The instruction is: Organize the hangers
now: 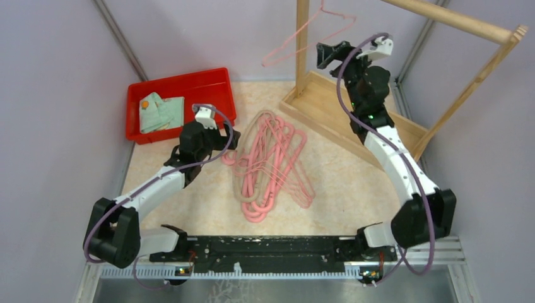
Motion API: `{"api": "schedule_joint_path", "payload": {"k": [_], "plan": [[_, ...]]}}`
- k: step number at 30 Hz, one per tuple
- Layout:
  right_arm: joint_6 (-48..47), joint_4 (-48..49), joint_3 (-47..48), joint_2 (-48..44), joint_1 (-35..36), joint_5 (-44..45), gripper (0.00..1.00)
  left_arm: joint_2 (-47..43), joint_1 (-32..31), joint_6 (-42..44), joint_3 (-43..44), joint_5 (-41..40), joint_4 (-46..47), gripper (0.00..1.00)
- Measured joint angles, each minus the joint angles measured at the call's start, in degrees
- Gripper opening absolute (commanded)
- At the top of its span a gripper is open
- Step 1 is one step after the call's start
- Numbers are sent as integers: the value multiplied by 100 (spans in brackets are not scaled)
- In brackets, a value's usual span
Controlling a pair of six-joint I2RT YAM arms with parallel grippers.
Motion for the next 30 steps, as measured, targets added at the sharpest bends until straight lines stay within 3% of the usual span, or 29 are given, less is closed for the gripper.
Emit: {"api": "schedule_joint_path", "payload": {"k": [10, 14, 21, 30], "plan": [[-157, -675, -1088, -1703, 122, -140, 94, -74, 0, -11, -37, -20, -11, 96], [-474, -1464, -1475, -1963, 793, 79, 90, -74, 0, -68, -92, -11, -7, 96], [-1021, -2680, -2186, -1808, 1998, 407, 74, -70, 0, -144, -245, 50, -2, 95], [-1399, -3289, -2883, -905, 2645, 216, 67, -28, 0, -310, -509, -2, 74, 95]]}}
